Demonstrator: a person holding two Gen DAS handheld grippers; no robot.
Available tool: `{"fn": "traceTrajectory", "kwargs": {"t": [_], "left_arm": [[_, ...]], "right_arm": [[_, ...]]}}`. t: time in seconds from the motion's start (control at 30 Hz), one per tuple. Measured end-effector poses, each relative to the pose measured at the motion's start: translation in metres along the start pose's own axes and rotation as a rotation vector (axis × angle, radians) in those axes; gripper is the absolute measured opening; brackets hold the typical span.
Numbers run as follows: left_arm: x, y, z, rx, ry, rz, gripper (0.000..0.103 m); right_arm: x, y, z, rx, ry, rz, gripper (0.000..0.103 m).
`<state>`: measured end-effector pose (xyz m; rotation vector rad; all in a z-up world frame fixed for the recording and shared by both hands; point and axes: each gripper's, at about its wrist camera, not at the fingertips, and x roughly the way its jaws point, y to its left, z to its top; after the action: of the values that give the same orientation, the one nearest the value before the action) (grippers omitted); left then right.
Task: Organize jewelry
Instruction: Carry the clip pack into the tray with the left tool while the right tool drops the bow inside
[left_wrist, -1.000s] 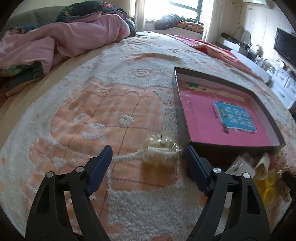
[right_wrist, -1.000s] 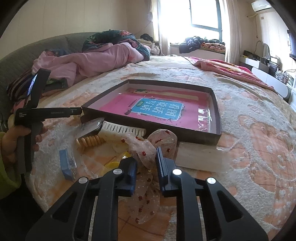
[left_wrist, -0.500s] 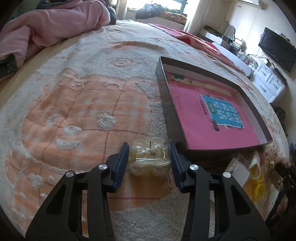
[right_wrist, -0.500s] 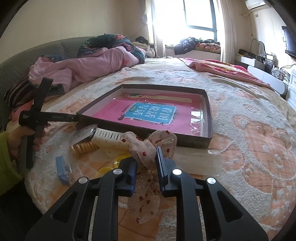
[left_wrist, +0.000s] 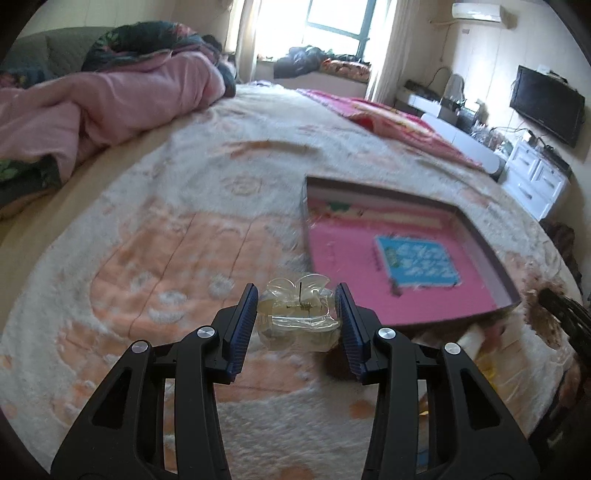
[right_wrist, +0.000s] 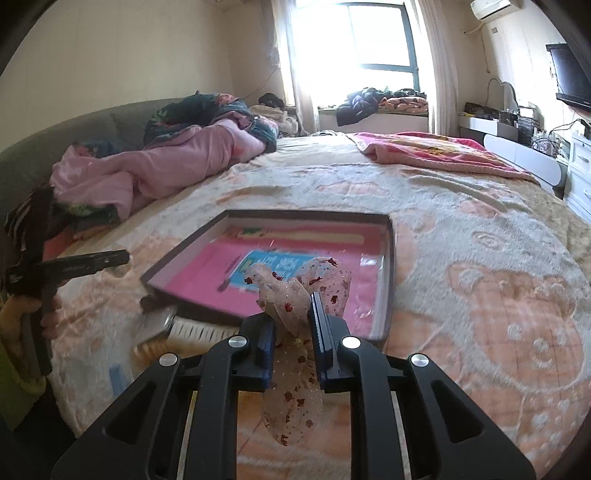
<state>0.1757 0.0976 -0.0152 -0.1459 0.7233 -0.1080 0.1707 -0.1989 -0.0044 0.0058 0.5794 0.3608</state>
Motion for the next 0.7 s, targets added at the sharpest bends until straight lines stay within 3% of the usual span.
{"fn": "traceTrajectory", "kwargs": {"t": [0.43,0.7], "left_arm": [[0.033,-0.052,0.021,0.033,-0.017,-0.073,0.035],[0.065,-0.073,0.021,0.066,0.051,-0.100,0.035]], "right_arm": [[0.047,-0.022,0.033,-0.007,0.046,0.002,0.016],[0.075,-0.032,0.034,-0.003,0.088,-0.023,0.017]]}}
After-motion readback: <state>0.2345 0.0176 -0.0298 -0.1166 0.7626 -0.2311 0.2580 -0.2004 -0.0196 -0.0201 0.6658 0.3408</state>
